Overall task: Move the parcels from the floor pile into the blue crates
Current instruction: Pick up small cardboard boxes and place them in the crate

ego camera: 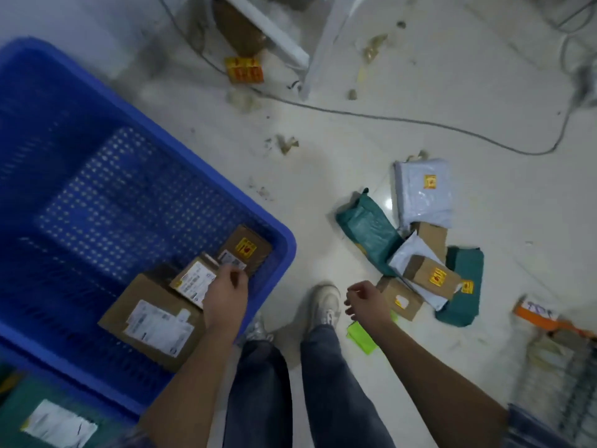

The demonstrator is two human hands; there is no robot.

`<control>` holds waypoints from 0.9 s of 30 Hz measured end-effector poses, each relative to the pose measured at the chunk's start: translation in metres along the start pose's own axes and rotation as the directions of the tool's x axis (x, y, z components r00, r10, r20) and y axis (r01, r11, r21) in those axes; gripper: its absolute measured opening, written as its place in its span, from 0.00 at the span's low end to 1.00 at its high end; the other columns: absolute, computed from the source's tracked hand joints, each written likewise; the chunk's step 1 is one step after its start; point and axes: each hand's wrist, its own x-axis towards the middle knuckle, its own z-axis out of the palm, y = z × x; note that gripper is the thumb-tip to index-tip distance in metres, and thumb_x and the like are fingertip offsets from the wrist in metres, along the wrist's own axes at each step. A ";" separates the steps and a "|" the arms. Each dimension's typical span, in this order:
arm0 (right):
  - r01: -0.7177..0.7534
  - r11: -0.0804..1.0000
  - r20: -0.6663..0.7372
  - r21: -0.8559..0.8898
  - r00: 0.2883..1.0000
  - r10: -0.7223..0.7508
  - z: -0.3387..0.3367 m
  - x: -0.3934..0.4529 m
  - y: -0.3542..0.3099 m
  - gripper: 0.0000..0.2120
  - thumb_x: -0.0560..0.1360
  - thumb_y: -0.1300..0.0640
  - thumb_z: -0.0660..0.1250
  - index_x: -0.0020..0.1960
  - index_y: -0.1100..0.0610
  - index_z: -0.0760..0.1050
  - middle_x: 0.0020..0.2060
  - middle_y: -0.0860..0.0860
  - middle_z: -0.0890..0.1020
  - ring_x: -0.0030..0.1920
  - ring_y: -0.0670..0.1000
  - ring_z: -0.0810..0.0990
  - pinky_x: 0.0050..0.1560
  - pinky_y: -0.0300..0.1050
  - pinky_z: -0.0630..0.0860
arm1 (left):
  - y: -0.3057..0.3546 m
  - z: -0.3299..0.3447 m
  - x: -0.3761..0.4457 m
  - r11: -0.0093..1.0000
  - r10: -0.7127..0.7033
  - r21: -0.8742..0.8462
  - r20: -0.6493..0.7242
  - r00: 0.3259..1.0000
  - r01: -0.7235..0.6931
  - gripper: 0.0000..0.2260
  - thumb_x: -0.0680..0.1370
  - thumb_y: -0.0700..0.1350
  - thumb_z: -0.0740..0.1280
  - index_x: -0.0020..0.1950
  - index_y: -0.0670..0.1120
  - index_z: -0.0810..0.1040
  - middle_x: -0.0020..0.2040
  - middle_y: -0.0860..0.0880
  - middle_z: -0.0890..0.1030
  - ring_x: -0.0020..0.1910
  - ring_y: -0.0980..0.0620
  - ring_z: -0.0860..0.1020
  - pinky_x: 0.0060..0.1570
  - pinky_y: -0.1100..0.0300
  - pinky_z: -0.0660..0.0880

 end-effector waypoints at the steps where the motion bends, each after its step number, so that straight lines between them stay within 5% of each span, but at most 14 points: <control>1: -0.050 0.998 -0.014 0.044 0.999 0.051 -0.009 0.001 0.011 0.02 0.75 0.65 0.60 0.46 0.62 0.70 0.32 0.54 0.76 0.27 0.50 0.74 0.28 0.40 0.69 | 0.008 0.003 -0.001 0.998 0.051 0.021 -0.008 0.999 -0.051 0.07 0.81 0.44 0.59 0.52 0.42 0.74 0.42 0.43 0.78 0.38 0.45 0.73 0.38 0.54 0.68; 5: -0.233 0.952 -0.021 0.199 0.970 0.242 -0.034 0.009 0.057 0.03 0.76 0.65 0.59 0.43 0.61 0.68 0.31 0.55 0.74 0.27 0.52 0.71 0.28 0.40 0.67 | 0.047 0.032 -0.006 0.945 0.300 0.123 0.048 0.953 -0.304 0.06 0.80 0.43 0.61 0.44 0.45 0.69 0.32 0.51 0.71 0.32 0.46 0.71 0.32 0.57 0.64; 10: -0.349 0.867 0.019 0.356 0.930 0.367 -0.059 0.025 0.109 0.05 0.77 0.65 0.58 0.42 0.60 0.66 0.32 0.56 0.73 0.27 0.52 0.71 0.29 0.39 0.66 | 0.082 0.097 -0.015 0.906 0.357 0.170 0.189 0.915 -0.388 0.05 0.79 0.43 0.61 0.47 0.42 0.73 0.38 0.47 0.77 0.36 0.48 0.74 0.36 0.56 0.69; 14: -0.403 0.795 0.067 0.452 0.905 0.421 -0.093 0.038 0.142 0.01 0.77 0.64 0.59 0.46 0.61 0.67 0.32 0.55 0.74 0.28 0.52 0.72 0.30 0.40 0.67 | 0.090 0.161 -0.031 0.950 0.076 0.244 0.428 0.901 -0.196 0.05 0.80 0.44 0.59 0.45 0.45 0.71 0.43 0.43 0.79 0.42 0.44 0.77 0.45 0.50 0.76; 18: -0.414 0.754 0.068 0.510 0.893 0.445 -0.132 0.055 0.161 0.03 0.77 0.64 0.59 0.50 0.62 0.68 0.33 0.55 0.73 0.29 0.51 0.72 0.31 0.41 0.68 | 0.094 0.203 -0.047 0.913 -0.311 0.400 0.543 0.780 0.085 0.05 0.79 0.43 0.58 0.47 0.43 0.71 0.46 0.40 0.78 0.43 0.44 0.76 0.52 0.51 0.76; 21: -0.389 0.761 0.022 0.520 0.896 0.444 -0.170 0.082 0.177 0.04 0.75 0.64 0.60 0.50 0.61 0.69 0.35 0.55 0.74 0.32 0.52 0.73 0.33 0.43 0.71 | 0.108 0.237 -0.051 0.856 -0.332 0.517 0.565 0.755 -0.011 0.07 0.79 0.46 0.59 0.49 0.43 0.72 0.52 0.40 0.79 0.49 0.42 0.79 0.55 0.50 0.76; 24: -0.343 0.804 -0.074 0.485 0.900 0.429 -0.201 0.121 0.193 0.10 0.74 0.61 0.63 0.54 0.62 0.72 0.43 0.57 0.76 0.42 0.56 0.75 0.48 0.53 0.77 | 0.130 0.281 -0.043 0.872 -0.290 0.487 0.590 0.753 -0.045 0.05 0.78 0.47 0.60 0.46 0.47 0.73 0.54 0.38 0.80 0.45 0.44 0.78 0.55 0.47 0.76; 27: -0.319 0.845 -0.133 0.430 0.903 0.408 -0.220 0.156 0.205 0.19 0.74 0.59 0.64 0.64 0.63 0.70 0.51 0.58 0.77 0.50 0.58 0.76 0.58 0.52 0.73 | 0.158 0.333 -0.034 0.893 -0.205 0.431 0.643 0.738 -0.127 0.09 0.77 0.44 0.61 0.57 0.47 0.74 0.53 0.42 0.78 0.51 0.43 0.78 0.58 0.49 0.75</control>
